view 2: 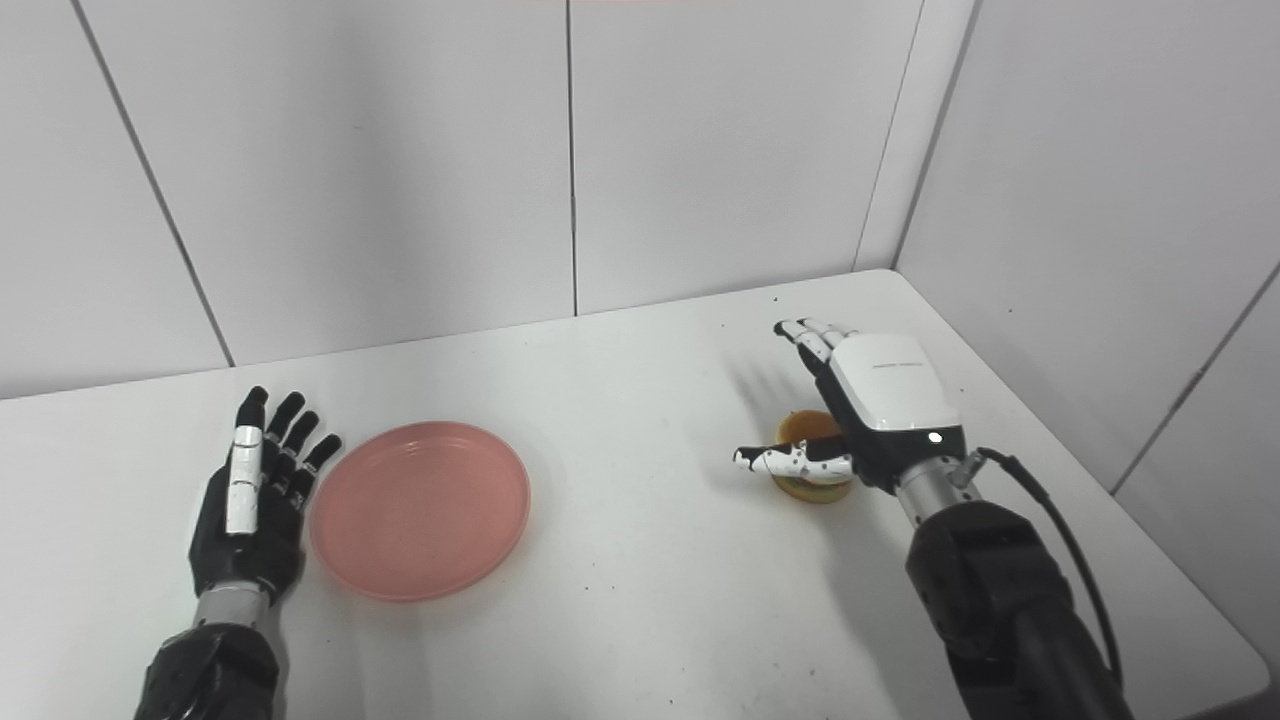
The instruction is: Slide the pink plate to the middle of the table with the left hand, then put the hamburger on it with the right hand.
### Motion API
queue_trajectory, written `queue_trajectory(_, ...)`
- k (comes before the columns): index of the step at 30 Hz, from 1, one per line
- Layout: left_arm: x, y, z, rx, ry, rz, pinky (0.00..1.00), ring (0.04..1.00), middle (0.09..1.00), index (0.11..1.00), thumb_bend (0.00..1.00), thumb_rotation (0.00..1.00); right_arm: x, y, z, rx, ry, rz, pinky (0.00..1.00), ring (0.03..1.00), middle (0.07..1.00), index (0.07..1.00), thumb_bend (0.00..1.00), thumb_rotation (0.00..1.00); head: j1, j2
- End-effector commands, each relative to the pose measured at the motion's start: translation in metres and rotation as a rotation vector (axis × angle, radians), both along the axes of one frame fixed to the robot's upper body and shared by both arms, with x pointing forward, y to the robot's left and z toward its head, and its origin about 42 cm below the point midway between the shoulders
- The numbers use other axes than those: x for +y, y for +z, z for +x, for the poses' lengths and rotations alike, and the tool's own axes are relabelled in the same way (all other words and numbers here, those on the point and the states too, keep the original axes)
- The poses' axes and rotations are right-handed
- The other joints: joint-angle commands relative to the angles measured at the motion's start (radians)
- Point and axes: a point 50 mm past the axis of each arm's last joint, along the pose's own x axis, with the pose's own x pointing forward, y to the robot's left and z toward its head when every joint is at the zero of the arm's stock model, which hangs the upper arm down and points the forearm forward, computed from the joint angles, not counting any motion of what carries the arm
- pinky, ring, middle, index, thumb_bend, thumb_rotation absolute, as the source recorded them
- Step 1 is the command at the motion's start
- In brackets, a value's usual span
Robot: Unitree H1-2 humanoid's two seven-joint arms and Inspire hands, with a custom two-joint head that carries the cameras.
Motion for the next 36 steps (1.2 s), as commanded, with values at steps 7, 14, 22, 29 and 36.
queue_trajectory(7, 0.007, -0.014, -0.003, 0.059, 0.01, 0.008, 0.84, 0.948, 0.945, 0.995, 0.79, 0.73, 0.0, 0.008, 0.019, -0.06, -0.012, -0.018, 0.77, 0.85, 0.868, 0.853, 0.93, 0.67, 0.0, 0.001)
queue_trajectory(14, 0.008, -0.015, -0.003, 0.064, 0.015, 0.011, 0.83, 0.942, 0.934, 0.987, 0.8, 0.71, -0.004, -0.007, 0.033, -0.033, -0.01, -0.024, 0.79, 0.84, 0.856, 0.849, 0.91, 0.69, 0.0, 0.001)
queue_trajectory(22, 0.01, -0.012, -0.005, 0.064, 0.02, -0.004, 0.84, 0.944, 0.931, 0.989, 0.78, 0.7, -0.01, -0.026, 0.043, 0.028, -0.049, -0.044, 0.9, 0.852, 0.853, 0.832, 0.88, 0.69, 0.005, 0.01)
queue_trajectory(29, 0.013, -0.012, -0.003, 0.063, 0.02, -0.002, 0.82, 0.934, 0.929, 0.991, 0.79, 0.69, -0.017, -0.044, 0.046, 0.077, -0.081, -0.044, 0.87, 0.845, 0.835, 0.817, 0.86, 0.65, 0.005, 0.012)
queue_trajectory(36, 0.015, -0.007, 0.002, 0.052, 0.018, -0.01, 0.84, 0.945, 0.931, 0.981, 0.8, 0.69, -0.027, -0.058, 0.05, 0.095, -0.082, -0.06, 0.86, 0.791, 0.772, 0.785, 0.83, 0.61, 0.019, 0.009)
